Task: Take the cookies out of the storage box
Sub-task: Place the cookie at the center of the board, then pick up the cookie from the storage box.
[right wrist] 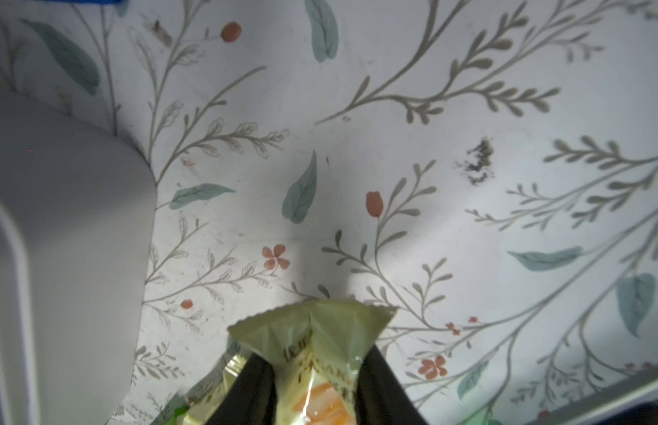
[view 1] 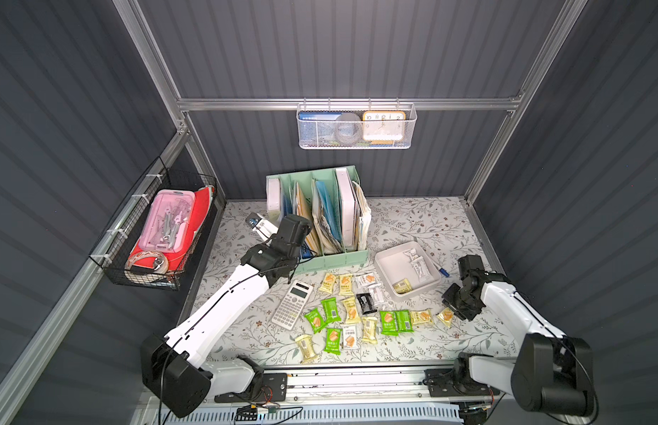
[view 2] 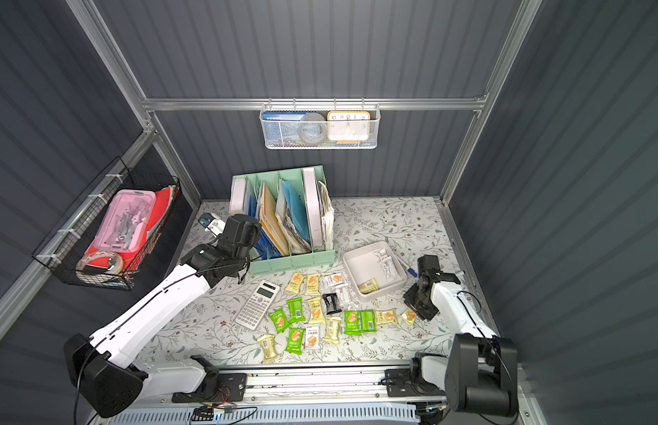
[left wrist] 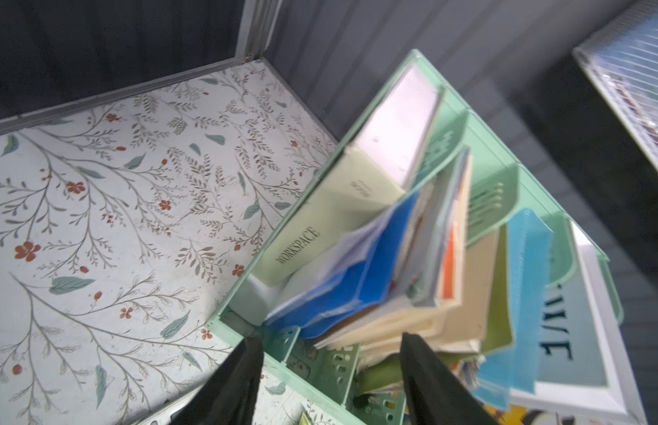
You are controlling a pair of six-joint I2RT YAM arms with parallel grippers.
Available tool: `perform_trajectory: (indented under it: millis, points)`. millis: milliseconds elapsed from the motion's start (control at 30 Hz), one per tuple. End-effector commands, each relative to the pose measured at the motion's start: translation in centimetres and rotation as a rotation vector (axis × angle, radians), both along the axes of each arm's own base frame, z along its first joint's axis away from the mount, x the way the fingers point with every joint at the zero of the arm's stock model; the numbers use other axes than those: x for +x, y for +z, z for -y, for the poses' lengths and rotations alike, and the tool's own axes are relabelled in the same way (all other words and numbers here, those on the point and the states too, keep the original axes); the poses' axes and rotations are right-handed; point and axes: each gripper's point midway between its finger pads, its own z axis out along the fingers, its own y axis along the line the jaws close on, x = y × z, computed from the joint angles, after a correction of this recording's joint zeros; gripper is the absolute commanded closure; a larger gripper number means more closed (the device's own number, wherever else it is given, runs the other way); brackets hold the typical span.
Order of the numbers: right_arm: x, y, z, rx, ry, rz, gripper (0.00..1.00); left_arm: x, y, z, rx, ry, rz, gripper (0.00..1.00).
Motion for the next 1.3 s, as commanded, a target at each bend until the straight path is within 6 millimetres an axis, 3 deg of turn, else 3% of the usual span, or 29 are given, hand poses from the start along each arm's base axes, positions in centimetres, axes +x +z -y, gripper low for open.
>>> perform_trajectory:
  millis: [0,167,267,400,533,667,767,867,1267]
  points:
    - [1.4,-1.0,-0.1,0.052,-0.034,0.004,0.62,-0.5,2.1,1.4,0.18,-0.042,0.015,0.36]
    - [1.6,-1.3,0.5,0.041,-0.027,-0.011,0.51,0.0,3.9,6.0,0.235,-0.123,0.037,0.36]
    - [1.9,0.5,0.9,0.017,-0.004,0.023,0.46,0.6,4.9,9.2,0.252,-0.197,0.062,0.36]
    - [3.6,4.3,0.7,-0.001,0.084,0.12,0.45,1.6,5.0,13.0,0.207,-0.3,0.082,0.36]
    - [6.3,8.3,-1.1,-0.03,0.225,0.199,0.45,2.3,5.0,14.7,0.13,-0.33,0.122,0.36]
    - [9.5,10.2,-4.7,-0.055,0.419,0.221,0.44,2.4,4.5,15.3,0.088,-0.344,0.116,0.34]
    - [11.6,9.8,-7.1,-0.09,0.58,0.179,0.43,2.6,4.9,15.3,0.084,-0.33,0.129,0.33]
    - [13.0,8.2,-8.1,-0.135,0.698,0.097,0.42,2.7,4.9,15.0,0.086,-0.309,0.133,0.33]
    - [15.0,3.0,-6.5,-0.284,0.864,-0.096,0.4,3.2,3.8,12.3,0.052,-0.229,0.106,0.33]
